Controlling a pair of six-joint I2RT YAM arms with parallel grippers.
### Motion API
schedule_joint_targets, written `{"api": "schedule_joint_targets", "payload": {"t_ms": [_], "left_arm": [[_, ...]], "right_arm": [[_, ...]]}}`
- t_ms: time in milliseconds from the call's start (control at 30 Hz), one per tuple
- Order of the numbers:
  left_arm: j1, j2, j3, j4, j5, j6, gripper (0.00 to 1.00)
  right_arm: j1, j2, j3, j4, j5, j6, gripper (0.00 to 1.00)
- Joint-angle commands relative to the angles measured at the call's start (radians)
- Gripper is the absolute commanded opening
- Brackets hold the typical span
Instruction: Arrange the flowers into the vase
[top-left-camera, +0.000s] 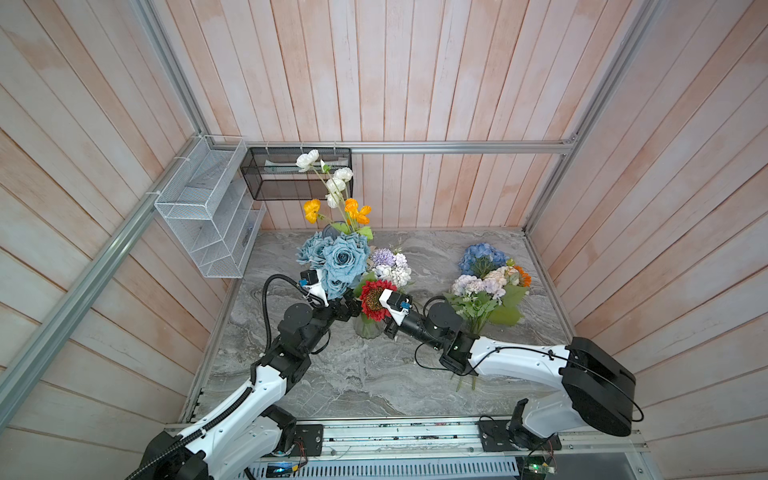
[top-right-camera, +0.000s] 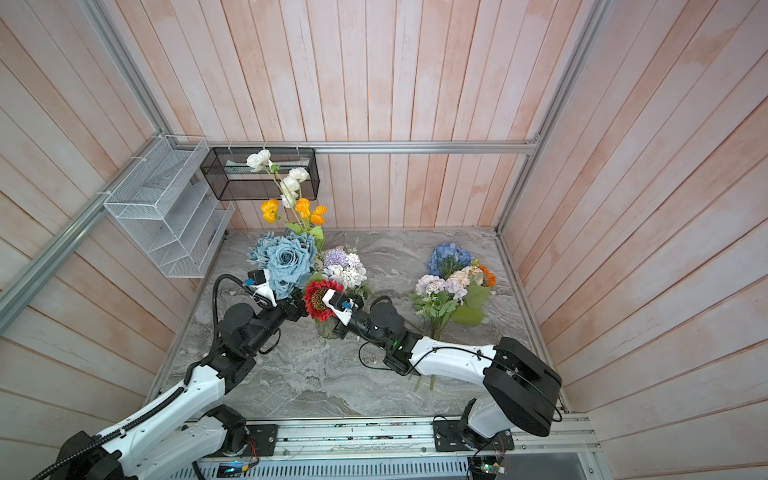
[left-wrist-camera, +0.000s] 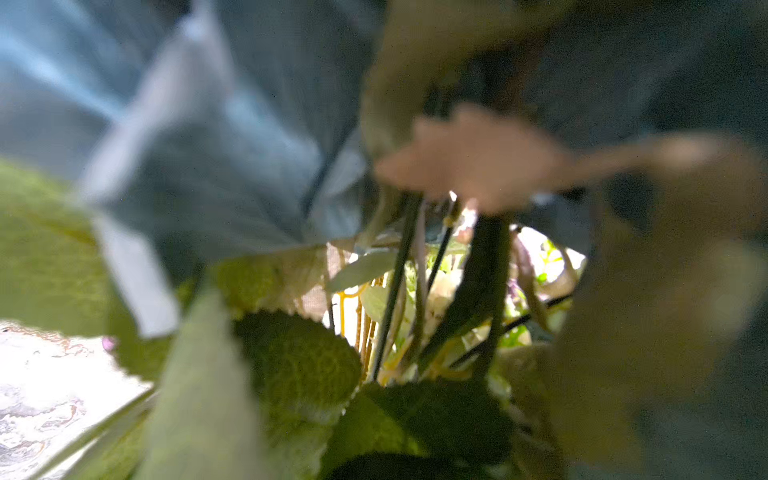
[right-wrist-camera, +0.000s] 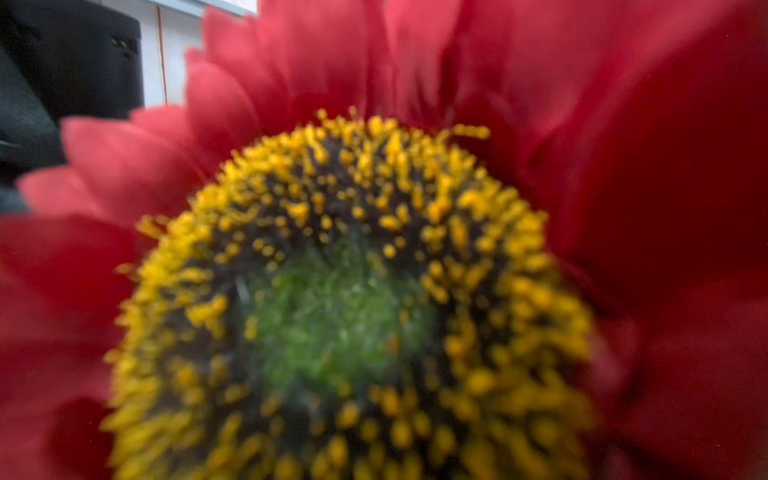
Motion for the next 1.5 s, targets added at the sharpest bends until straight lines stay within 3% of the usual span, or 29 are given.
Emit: {"api": "schedule_joint_targets", "payload": {"t_ms": [0,433,667,900,1200,1300,1367,1467], "left_arm": [[0.005,0.002,0.008,0.006,-0.002,-0.003,1.00],[0.005,-0.012,0.002,-0.037,-0.008,-0.004,1.00],[0.005,-0.060,-0.015,-0.103,-0.008,0.015,1.00],[0.005,-0.111,-0.026,-0.171,0.017,0.019,1.00],[0.005,-0.259,-0.033,-0.349,0.012,0.058,1.00],[0.004,-0.298,-0.046,-0.394,0.007,0.061,1.00],[0.005,-0.316,-0.059,-0.416,0.006,0.058,1.00],[0.005,-0.334,-0.087,-0.428,0.005,0.051,1.00]], "right_arm": [[0.003,0.032,-0.018,-0.064,0.006,0.019,0.07],[0.002,-0.008,-0.026,-0.165,0.026,0.034,0.07],[0.002,-0.085,0.079,-0.412,0.032,0.051,0.04],[0.001,-0.028,0.171,-0.612,0.035,0.080,0.04],[-0.007,0.022,0.210,-0.640,0.039,0.072,0.05],[-0.009,0.000,0.195,-0.636,0.036,0.079,0.13],[-0.009,-0.024,0.179,-0.636,0.031,0.083,0.29],[-0.010,-0.083,0.141,-0.624,0.012,0.095,0.42]]}}
